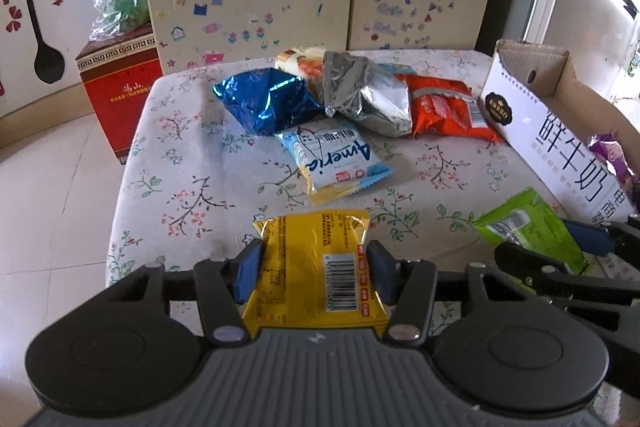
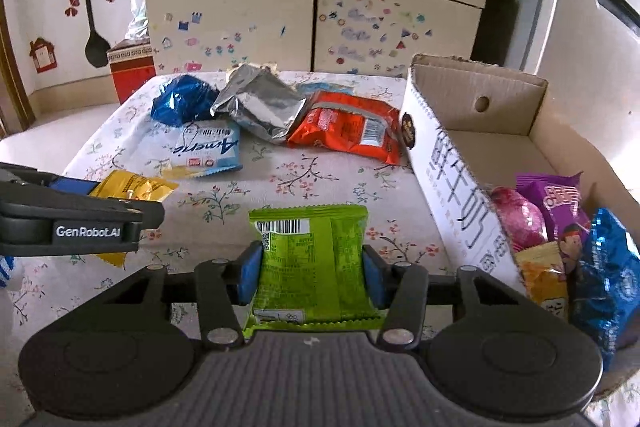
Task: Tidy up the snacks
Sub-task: 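Carry the yellow bag with the left tool while the right tool carries the green bag over the box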
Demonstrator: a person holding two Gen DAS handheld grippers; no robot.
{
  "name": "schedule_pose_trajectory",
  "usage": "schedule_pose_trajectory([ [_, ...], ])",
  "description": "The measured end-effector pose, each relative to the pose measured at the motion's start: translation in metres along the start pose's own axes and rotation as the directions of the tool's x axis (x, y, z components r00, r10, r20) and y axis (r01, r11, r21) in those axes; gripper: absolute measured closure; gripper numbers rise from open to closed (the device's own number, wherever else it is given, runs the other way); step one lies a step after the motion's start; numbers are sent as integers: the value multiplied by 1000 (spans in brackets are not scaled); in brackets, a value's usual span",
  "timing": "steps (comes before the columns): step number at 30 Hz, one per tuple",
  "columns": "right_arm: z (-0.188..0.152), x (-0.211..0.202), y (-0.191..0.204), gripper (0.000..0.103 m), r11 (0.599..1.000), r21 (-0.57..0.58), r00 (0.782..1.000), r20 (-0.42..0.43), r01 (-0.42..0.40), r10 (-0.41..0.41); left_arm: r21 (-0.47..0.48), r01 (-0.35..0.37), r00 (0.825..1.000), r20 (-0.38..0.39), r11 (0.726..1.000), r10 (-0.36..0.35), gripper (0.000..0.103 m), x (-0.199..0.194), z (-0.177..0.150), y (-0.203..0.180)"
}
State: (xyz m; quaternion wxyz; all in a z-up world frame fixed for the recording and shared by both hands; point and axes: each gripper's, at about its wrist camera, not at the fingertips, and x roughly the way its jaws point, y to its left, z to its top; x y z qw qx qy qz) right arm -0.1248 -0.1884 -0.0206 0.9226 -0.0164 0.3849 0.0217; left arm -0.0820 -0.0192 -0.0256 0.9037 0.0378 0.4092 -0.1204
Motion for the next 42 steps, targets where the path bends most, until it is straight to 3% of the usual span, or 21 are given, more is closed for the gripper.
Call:
schedule_pose_trajectory([
  [10, 7, -19, -14, 45, 998, 63, 1000, 22, -4, 3, -27, 6, 999, 38, 1000, -5, 48, -20, 0, 0],
  [20, 31, -62, -24, 45, 1000, 18, 991, 133, -13, 10, -71, 33, 995, 93, 997, -26, 48, -40, 5, 0],
  [28, 55, -93, -61, 45, 998, 51, 976, 214, -38, 26, -84, 71, 991, 117, 994, -61, 48, -48, 9, -8],
  [33, 58, -102, -95, 45, 992, 129, 975, 223, -8, -21, -88, 111, 989, 111, 990, -101, 48, -50, 10, -18],
  [37, 52, -97, -125, 45, 954, 300, 981, 179, 16, -72, -104, 165, 983, 97, 981, -155, 48, -49, 13, -29],
  [42, 42, -92, -166, 45, 847, 531, 988, 120, 19, -97, -73, 206, 975, 96, 976, -199, 48, -49, 22, -54],
])
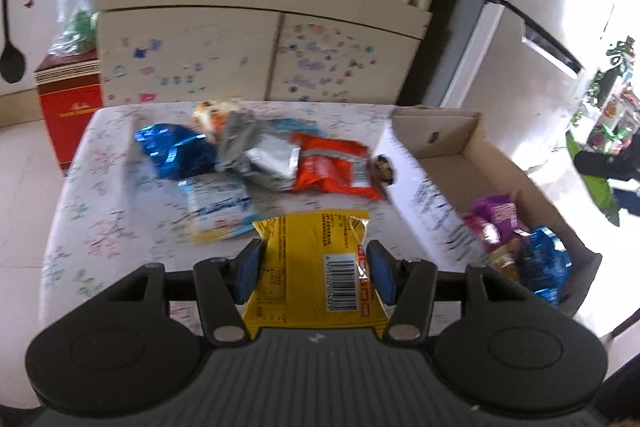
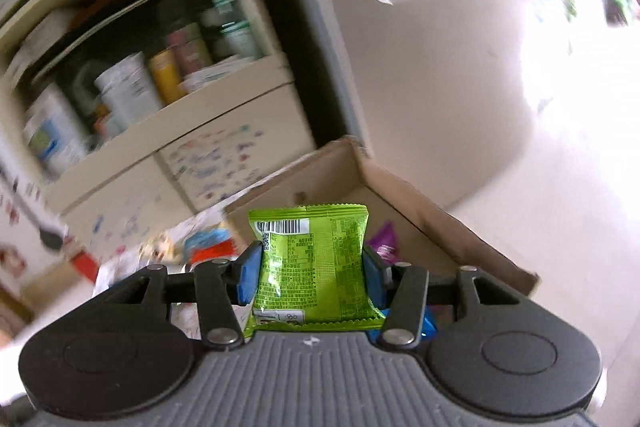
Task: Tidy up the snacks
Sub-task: 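Carry the yellow bag with the left tool while the right tool carries the green bag over the box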
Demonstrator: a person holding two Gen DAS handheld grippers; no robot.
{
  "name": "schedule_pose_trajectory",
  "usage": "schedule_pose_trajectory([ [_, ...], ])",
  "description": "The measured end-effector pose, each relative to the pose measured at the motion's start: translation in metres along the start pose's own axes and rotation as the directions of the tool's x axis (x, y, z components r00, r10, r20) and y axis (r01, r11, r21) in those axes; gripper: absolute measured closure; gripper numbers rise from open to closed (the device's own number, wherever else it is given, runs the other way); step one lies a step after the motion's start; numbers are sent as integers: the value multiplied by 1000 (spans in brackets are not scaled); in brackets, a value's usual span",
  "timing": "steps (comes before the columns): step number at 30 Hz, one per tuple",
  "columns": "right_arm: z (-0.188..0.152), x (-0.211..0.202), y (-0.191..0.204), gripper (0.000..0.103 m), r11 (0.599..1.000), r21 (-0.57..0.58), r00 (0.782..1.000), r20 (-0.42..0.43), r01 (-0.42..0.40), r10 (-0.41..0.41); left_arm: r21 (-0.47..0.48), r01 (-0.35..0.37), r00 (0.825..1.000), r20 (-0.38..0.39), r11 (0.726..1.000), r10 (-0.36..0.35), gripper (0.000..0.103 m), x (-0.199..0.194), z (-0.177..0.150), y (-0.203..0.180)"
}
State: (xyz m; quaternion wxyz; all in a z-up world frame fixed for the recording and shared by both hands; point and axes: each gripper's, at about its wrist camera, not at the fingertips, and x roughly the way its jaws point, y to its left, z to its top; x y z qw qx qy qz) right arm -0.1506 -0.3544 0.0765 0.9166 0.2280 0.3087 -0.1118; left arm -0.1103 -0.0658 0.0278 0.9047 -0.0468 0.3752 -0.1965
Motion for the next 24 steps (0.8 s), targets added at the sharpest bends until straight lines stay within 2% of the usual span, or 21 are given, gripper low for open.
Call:
schedule_pose_trajectory([
  [3, 3, -2, -12, 45, 997, 74, 1000, 15, 7, -9, 26, 29, 1000, 7, 999, -29, 48, 4, 8, -19],
  [13, 6, 0, -26, 45, 977, 211, 1000, 15, 1, -5, 109, 149, 989, -3, 983, -150, 48, 28, 33, -90],
  [22, 7, 8, -36, 44, 954, 299, 1000, -13, 16, -13, 197, 177, 984, -32, 964, -174, 47, 55, 44, -138],
  [24, 7, 9, -38, 43, 948, 317, 1000, -14, 22, -19, 203, 170, 986, -34, 964, -166, 42, 60, 43, -143],
])
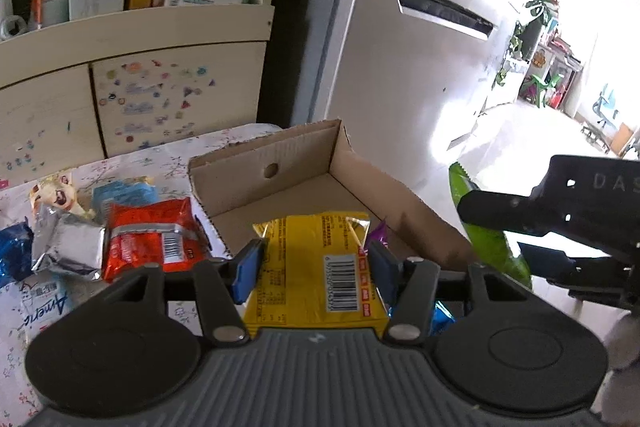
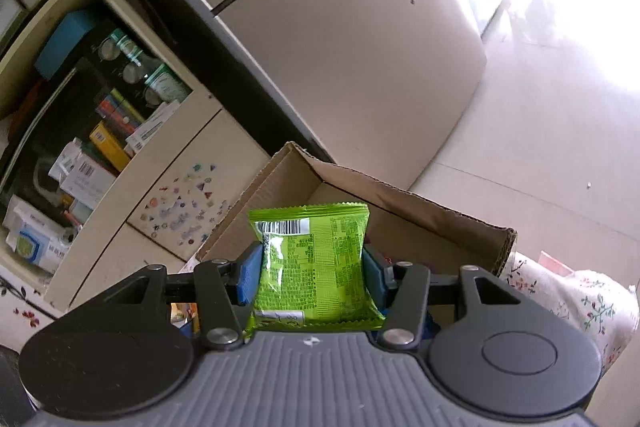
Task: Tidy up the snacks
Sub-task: 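Carry the yellow bag with the left tool while the right tool carries the green bag over the box, then open both tools over the box to drop the yellow and green bags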
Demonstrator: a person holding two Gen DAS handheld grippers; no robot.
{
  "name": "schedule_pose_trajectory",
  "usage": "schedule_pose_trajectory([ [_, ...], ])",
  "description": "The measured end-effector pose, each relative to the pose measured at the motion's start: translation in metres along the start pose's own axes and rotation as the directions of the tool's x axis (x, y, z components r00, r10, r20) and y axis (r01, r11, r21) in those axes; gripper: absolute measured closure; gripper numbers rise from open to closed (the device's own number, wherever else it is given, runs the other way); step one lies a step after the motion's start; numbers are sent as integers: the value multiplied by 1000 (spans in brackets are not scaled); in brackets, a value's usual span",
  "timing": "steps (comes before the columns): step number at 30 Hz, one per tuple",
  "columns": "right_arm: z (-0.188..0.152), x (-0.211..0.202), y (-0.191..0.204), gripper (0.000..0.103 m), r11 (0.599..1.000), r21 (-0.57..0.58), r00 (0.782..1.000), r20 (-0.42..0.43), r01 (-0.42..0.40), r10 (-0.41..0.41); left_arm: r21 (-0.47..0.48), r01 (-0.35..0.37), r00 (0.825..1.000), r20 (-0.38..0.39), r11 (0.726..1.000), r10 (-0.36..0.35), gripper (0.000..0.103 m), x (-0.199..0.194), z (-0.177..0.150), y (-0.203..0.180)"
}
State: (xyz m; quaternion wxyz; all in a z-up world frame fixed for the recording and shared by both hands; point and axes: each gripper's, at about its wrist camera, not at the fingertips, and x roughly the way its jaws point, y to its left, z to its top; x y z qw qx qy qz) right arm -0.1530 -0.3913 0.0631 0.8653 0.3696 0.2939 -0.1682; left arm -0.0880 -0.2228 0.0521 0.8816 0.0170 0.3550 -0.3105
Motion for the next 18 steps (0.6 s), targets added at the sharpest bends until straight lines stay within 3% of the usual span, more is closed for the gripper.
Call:
schedule_pose_trajectory([
  [5, 1, -2, -2, 21, 999, 30, 1000, 13, 15, -16, -12, 14, 1000, 7, 1000, -14, 13, 0, 2, -2],
  [14, -3, 1, 7, 18, 1000, -4, 1000, -8, 1, -1, -15, 31, 999, -23, 999, -31, 7, -11, 8, 15],
  [18, -5, 4, 15, 17, 999, -50, 1000, -28, -5, 4, -32, 2, 998, -64, 999, -4, 5, -13, 4, 29],
])
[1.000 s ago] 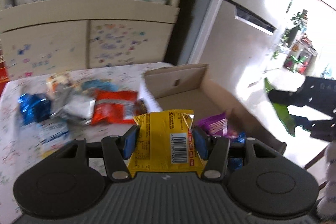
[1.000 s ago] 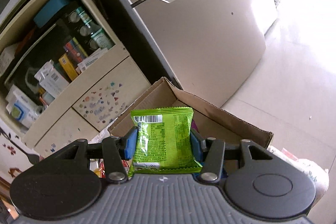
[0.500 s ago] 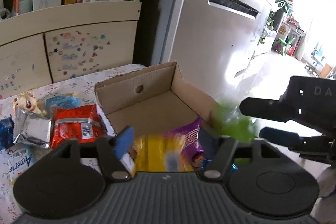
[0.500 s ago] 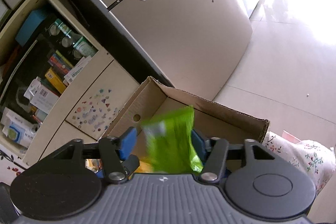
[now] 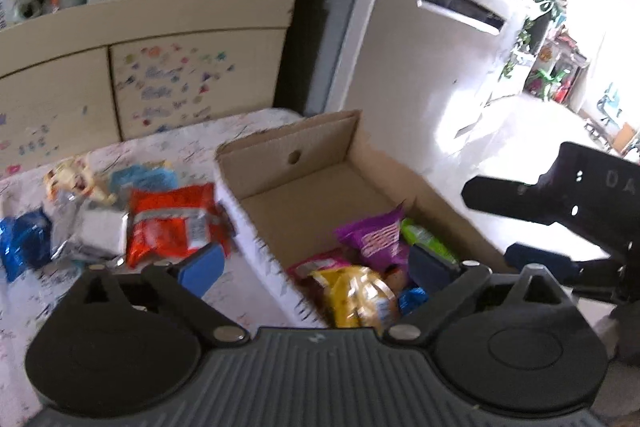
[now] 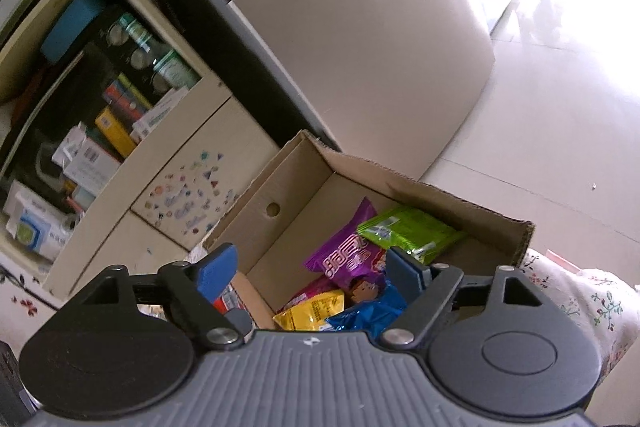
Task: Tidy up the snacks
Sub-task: 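Open both tools over the box to drop the yellow and green bags, then move both open tools back over the snack pile on the table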
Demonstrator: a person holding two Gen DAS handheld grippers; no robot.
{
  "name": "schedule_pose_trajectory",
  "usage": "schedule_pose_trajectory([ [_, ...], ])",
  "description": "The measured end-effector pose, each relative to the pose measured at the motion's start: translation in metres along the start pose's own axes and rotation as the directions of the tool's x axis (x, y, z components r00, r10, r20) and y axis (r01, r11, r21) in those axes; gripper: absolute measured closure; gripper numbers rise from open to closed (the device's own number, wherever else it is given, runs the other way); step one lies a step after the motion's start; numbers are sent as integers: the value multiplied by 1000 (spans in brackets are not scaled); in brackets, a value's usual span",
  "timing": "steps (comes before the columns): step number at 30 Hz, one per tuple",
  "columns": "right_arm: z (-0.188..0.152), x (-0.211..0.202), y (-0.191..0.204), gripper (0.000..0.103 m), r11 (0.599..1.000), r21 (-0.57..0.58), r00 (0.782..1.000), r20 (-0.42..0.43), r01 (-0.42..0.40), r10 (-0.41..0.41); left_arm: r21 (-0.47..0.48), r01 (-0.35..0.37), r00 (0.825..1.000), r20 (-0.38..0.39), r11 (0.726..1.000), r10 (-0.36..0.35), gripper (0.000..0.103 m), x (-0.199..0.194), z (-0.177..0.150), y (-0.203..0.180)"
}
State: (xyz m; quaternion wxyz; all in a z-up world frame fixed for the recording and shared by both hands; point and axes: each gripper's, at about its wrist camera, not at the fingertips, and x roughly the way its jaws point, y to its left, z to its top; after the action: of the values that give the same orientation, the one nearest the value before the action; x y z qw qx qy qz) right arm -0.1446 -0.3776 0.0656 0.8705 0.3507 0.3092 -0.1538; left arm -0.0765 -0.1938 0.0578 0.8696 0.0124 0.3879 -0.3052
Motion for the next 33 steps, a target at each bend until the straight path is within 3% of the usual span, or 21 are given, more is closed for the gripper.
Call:
schedule_pose_trajectory([
  [12, -8, 9, 19, 16, 994, -101, 998, -58, -36, 30, -54, -22, 994, -105, 998, 16, 6, -13, -14, 74],
  [21, -21, 15, 41, 15, 971, -220, 992, -96, -97, 78, -78, -185, 977, -123, 980, 174, 6, -25, -16, 135],
  [33, -44, 29, 79, 15, 891, -399, 971, -187, -214, 150, -229, -290, 955, -130, 929, 266, 5, -24, -7, 199],
])
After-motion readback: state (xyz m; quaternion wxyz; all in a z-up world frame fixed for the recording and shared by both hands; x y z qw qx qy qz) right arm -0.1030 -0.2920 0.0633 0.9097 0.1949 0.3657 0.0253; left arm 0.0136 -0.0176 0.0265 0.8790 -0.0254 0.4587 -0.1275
